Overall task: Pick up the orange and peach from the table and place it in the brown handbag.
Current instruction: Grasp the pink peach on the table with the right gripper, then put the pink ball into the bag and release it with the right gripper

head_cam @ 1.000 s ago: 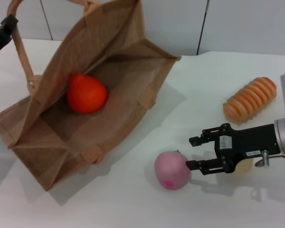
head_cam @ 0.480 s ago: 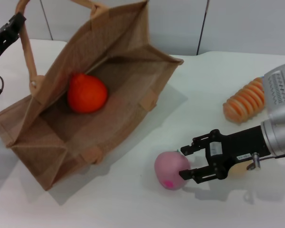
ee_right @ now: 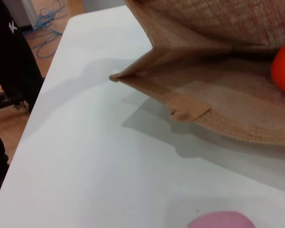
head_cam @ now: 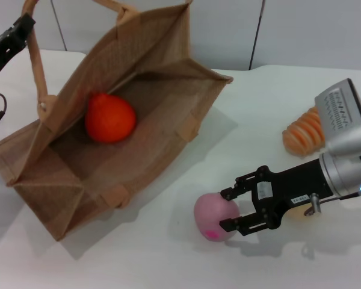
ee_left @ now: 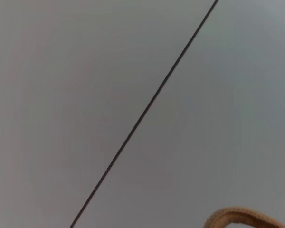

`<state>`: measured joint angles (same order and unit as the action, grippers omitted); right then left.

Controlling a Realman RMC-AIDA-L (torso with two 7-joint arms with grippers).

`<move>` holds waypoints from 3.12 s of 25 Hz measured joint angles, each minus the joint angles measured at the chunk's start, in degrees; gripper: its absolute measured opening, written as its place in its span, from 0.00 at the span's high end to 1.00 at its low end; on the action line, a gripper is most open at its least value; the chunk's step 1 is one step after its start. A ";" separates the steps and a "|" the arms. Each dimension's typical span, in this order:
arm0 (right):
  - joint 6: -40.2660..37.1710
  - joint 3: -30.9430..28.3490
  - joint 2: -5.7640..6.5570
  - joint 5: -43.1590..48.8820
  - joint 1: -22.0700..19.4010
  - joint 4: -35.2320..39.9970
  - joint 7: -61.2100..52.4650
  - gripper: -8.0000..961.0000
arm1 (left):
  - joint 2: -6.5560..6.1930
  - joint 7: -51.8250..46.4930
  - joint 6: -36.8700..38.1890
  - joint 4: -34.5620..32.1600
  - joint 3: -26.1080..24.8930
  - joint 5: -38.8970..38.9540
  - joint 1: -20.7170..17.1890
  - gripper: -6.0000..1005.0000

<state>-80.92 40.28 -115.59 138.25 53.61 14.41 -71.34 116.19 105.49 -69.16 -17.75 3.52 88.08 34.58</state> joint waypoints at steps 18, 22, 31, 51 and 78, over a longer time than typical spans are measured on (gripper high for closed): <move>6.23 4.29 -0.27 -0.37 3.31 -2.89 -3.37 0.31 | 0.00 -0.42 0.00 0.00 0.00 -0.85 0.62 0.88; 8.81 4.28 -0.25 -0.33 3.78 -3.31 -4.31 0.31 | 0.00 -0.43 0.00 0.00 0.00 -0.85 0.74 0.88; 9.66 4.28 -0.24 -0.11 4.14 -4.23 -4.51 0.35 | 0.00 -0.46 0.16 0.09 -0.22 -1.30 0.96 0.88; 9.49 5.63 -0.24 -0.25 4.23 -4.20 -4.26 0.55 | -0.14 -0.47 0.88 0.81 -0.08 -1.52 1.13 0.88; -3.52 5.17 -0.03 -8.40 0.83 4.80 0.47 0.65 | -0.09 -0.45 1.02 0.79 0.00 -7.81 3.44 0.88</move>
<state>-84.45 45.46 -115.62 129.85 54.43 19.21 -70.87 116.10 105.04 -68.14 -16.96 3.51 80.27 38.02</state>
